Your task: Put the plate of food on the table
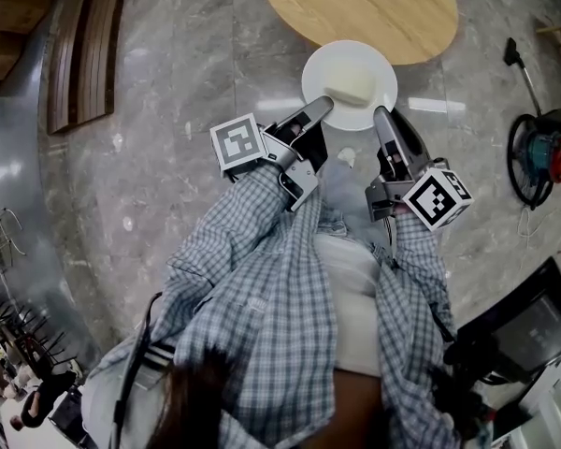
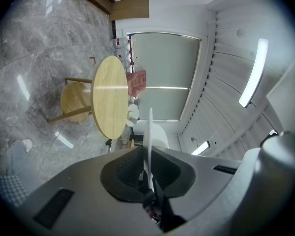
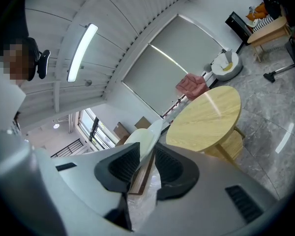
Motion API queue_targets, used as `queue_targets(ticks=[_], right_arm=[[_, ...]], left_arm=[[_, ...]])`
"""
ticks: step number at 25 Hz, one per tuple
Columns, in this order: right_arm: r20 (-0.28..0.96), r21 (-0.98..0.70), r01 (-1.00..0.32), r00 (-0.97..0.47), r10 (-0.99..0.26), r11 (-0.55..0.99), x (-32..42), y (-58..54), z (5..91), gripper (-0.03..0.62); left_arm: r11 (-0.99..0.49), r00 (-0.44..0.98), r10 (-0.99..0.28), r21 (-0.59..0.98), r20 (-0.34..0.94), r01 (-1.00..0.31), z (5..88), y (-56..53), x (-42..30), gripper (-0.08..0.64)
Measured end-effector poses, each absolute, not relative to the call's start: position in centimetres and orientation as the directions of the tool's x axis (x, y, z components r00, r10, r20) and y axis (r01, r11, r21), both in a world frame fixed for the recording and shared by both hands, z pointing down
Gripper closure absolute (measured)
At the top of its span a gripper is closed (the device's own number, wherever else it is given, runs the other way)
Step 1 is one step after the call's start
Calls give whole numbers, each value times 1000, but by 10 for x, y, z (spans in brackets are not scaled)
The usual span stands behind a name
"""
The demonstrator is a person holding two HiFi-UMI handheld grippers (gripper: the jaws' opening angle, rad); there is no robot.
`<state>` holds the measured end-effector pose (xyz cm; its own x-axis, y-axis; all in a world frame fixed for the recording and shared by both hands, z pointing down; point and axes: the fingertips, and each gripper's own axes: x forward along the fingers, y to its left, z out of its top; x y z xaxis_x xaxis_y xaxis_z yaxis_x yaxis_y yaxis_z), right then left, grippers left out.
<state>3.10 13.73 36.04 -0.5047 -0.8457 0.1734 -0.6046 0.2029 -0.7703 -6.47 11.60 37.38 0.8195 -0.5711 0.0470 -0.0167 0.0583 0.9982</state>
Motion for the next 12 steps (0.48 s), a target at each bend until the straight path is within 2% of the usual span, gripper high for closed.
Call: queue_targets(ticks=[5, 12], right_arm=[[176, -770, -602, -521, -835, 213, 34, 131, 355, 489], [162, -772, -585, -561, -812, 250, 74, 93, 355, 489]], left_arm=[[46, 810, -584, 999, 49, -28, 366, 110, -62, 526], [56, 781, -622, 998, 54, -24, 368, 79, -23, 526]])
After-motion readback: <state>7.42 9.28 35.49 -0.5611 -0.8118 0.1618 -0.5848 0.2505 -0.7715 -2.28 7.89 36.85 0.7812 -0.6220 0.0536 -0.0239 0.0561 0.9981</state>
